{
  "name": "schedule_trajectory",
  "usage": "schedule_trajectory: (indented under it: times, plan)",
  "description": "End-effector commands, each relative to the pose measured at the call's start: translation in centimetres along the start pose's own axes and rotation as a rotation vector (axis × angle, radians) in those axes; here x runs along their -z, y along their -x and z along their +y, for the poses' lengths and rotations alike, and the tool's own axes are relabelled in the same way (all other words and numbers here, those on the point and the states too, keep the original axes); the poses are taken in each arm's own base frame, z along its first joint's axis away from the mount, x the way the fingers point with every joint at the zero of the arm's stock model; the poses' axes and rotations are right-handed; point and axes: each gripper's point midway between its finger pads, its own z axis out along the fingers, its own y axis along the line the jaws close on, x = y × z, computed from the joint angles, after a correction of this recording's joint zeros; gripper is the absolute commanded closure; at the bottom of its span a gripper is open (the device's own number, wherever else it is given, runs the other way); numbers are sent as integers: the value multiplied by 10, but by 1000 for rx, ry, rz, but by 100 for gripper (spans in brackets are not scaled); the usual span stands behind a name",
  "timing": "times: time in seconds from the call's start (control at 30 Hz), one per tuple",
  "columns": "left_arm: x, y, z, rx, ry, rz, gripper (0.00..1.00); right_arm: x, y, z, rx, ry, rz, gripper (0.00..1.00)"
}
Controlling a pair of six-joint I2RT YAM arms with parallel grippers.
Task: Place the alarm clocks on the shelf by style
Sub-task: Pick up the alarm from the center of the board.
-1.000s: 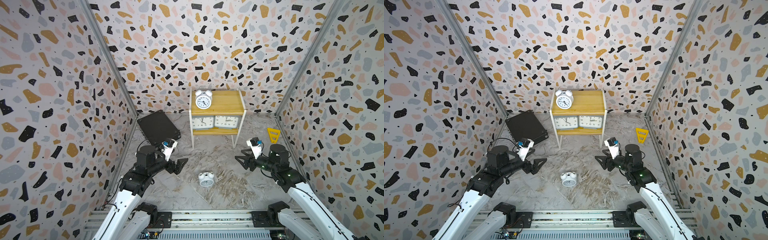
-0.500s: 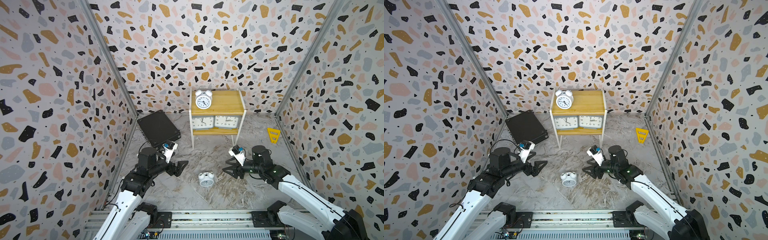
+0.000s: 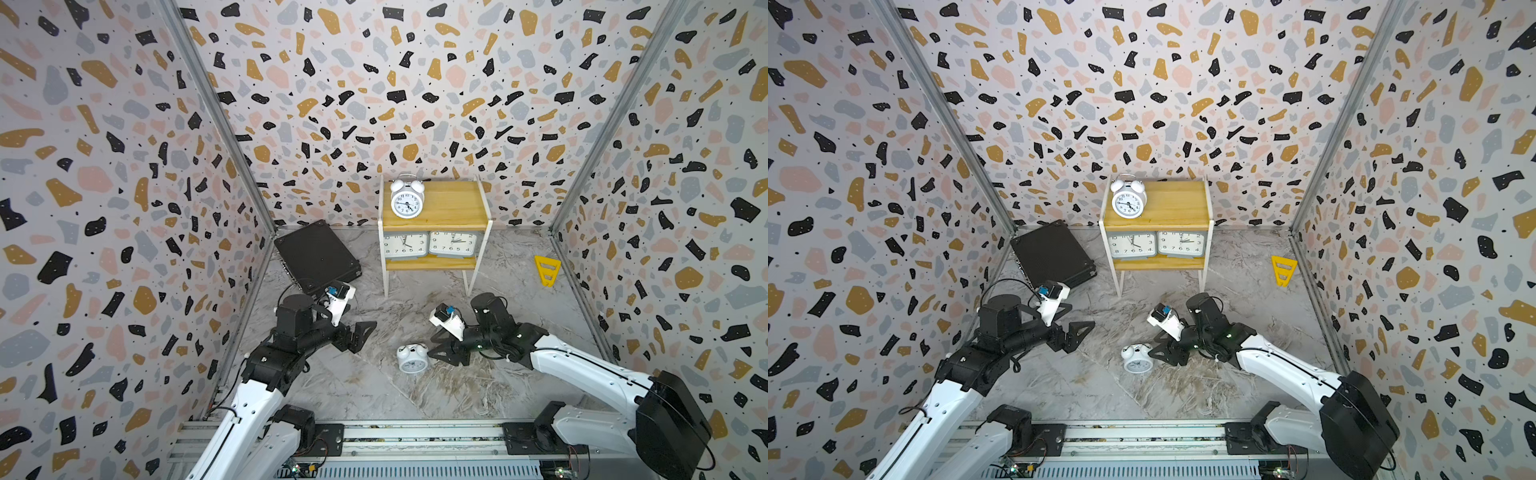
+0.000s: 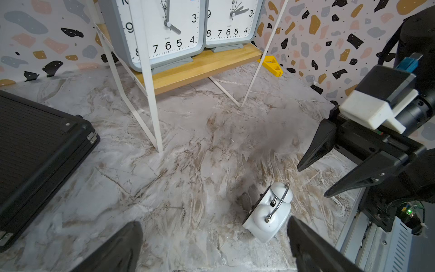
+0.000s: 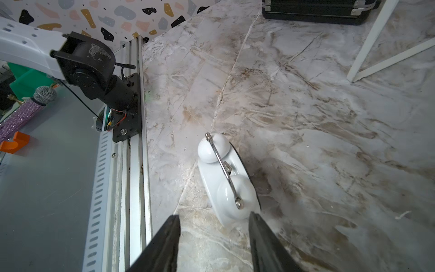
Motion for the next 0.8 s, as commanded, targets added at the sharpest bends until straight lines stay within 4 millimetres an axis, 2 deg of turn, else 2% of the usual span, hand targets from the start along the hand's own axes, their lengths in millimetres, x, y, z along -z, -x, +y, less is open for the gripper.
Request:
schedule_trajectory:
  times: [0.0, 0.2, 0.5, 0.63, 0.77]
  plan:
    - [1, 7, -3, -15, -16, -23, 1, -3, 23, -2, 64, -21, -31, 50]
    - [1, 6, -3, -15, -20, -21, 1, -16, 25, -4, 77, -22, -16, 50]
    - [-1, 5, -3, -11, -22, -14, 1, -29, 17, -9, 75, -37, 27, 52]
    - [-1, 5, -3, -12, -23, -11, 1, -31, 12, -9, 75, -32, 39, 63]
    - [-1, 5, -2, -13, -20, -10, 1, -33, 9, -9, 75, -29, 48, 80]
